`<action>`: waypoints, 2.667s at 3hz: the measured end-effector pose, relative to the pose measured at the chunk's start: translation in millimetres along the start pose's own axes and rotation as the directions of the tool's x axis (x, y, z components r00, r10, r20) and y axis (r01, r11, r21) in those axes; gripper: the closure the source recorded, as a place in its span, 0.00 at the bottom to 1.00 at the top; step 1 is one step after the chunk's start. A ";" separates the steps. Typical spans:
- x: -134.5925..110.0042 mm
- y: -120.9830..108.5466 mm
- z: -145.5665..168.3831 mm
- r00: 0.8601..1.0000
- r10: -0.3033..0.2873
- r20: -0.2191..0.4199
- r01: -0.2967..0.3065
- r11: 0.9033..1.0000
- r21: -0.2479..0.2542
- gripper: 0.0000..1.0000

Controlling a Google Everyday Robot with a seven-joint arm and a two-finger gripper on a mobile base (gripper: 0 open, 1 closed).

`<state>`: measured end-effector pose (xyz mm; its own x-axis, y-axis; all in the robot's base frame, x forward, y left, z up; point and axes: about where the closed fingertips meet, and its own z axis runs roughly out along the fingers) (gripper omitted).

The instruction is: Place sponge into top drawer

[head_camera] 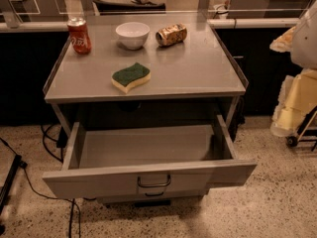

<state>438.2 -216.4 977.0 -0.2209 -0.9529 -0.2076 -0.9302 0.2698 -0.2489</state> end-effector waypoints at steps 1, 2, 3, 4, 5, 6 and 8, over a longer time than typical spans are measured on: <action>0.0 0.0 0.0 1.000 0.000 0.000 0.000 1.000 0.000 0.00; -2.7 -3.3 0.4 0.999 0.030 0.018 -0.030 0.999 0.014 0.00; -13.8 -18.4 2.0 0.990 0.107 0.087 -0.113 0.991 0.069 0.00; -26.1 -40.4 10.0 0.969 0.185 0.163 -0.209 0.967 0.146 0.00; -30.1 -49.6 5.6 0.961 0.200 0.191 -0.235 0.955 0.181 0.00; -27.2 -52.4 4.2 0.951 0.240 0.197 -0.277 0.941 0.193 0.00; -64.1 -120.2 38.0 0.886 0.348 0.306 -0.405 0.902 0.149 0.00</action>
Offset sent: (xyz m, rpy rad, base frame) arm 0.0089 0.0029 -0.0032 0.0519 -0.0110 -0.0636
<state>575.3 -182.5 984.3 -0.4298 -0.7084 -0.5599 -0.7056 0.6504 -0.2813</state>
